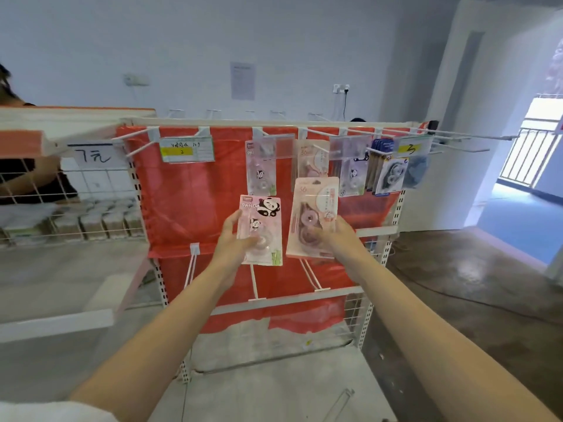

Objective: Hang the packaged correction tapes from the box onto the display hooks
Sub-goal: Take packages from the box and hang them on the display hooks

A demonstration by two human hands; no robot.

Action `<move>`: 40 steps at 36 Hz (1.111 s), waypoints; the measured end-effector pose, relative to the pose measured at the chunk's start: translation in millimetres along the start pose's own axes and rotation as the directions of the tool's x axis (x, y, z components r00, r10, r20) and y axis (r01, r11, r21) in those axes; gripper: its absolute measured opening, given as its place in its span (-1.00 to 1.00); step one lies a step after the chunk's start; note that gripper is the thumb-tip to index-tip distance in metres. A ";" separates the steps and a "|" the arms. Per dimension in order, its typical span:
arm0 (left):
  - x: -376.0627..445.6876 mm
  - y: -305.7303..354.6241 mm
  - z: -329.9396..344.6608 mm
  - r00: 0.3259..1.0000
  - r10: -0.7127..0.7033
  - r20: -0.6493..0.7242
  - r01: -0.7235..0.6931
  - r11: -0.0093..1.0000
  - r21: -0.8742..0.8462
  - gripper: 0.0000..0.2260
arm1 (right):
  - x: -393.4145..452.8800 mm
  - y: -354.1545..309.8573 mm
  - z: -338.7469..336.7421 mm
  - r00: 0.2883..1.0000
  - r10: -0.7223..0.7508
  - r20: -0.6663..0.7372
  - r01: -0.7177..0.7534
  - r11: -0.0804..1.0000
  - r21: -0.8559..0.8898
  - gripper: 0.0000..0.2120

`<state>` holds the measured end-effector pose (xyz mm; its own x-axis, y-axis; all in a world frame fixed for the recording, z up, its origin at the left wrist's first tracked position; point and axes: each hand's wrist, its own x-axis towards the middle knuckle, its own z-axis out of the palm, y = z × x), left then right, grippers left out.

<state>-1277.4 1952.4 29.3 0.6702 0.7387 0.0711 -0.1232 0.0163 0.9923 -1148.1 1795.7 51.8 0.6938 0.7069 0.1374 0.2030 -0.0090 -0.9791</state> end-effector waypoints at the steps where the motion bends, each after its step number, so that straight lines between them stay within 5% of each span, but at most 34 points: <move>1: 2.7 -0.5 -0.6 1.000 -0.017 0.003 0.017 1.000 -0.019 -0.29 | 4.9 -3.6 -4.5 1.000 -0.024 -0.018 0.024 1.000 -0.009 -0.70; 4: 9.5 3.7 6.1 0.998 -0.058 0.009 0.059 0.998 -0.015 -0.27 | 14.6 -16.2 -17.1 0.997 -0.067 -0.048 0.064 0.996 -0.054 -0.70; 8: 15.8 11.9 26.3 0.998 0.000 0.058 -0.003 0.998 0.055 -0.78 | 22.4 -28.3 -36.7 0.992 -0.118 -0.052 0.116 0.992 -0.042 -0.82; 10: 17.3 13.0 37.3 0.997 0.024 0.071 -0.028 0.998 0.058 -0.86 | 27.6 -28.5 -49.3 0.991 -0.117 -0.064 0.113 0.991 -0.066 -0.86; 16: 20.9 9.9 64.3 0.996 0.036 0.080 -0.033 0.999 -0.041 -0.84 | 40.3 -23.9 -75.7 0.998 -0.055 -0.043 0.052 0.996 -0.066 -0.87; 21: 26.2 9.4 72.3 0.999 0.035 0.009 -0.035 0.997 -0.064 -0.83 | 55.1 -24.2 -79.4 0.998 -0.063 -0.014 0.060 0.989 -0.135 -0.65; 25: 29.0 9.6 71.1 0.997 0.060 -0.039 -0.061 0.998 -0.034 -0.83 | 64.3 -20.7 -79.3 0.999 -0.021 0.030 0.025 0.989 -0.143 -0.81; 29: 27.7 9.0 68.2 0.993 0.081 -0.088 -0.083 0.996 -0.017 -0.79 | 76.2 -10.2 -78.9 0.999 -0.012 0.044 0.021 0.978 -0.208 -0.59; 33: 25.5 12.0 64.9 0.983 0.108 -0.147 -0.117 0.992 -0.052 -0.78 | 86.0 -3.1 -78.0 0.997 -0.031 0.072 0.047 0.973 -0.228 -0.79; 38: 25.1 20.0 62.9 0.968 0.158 -0.196 -0.186 0.973 -0.133 -0.79 | 102.2 5.6 -76.9 0.994 -0.044 0.098 0.064 0.975 -0.214 -0.77; 40: 25.1 20.7 63.2 0.964 0.166 -0.210 -0.197 0.970 -0.139 -0.78 | 122.6 23.7 -81.0 0.989 -0.065 0.132 0.089 0.978 -0.190 -0.47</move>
<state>-1216.8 1928.6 58.0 0.4717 0.8560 0.2118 -0.3532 -0.0366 0.9348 -1002.3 1824.9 57.6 0.5823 0.7930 0.1794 0.3917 -0.0802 -0.9166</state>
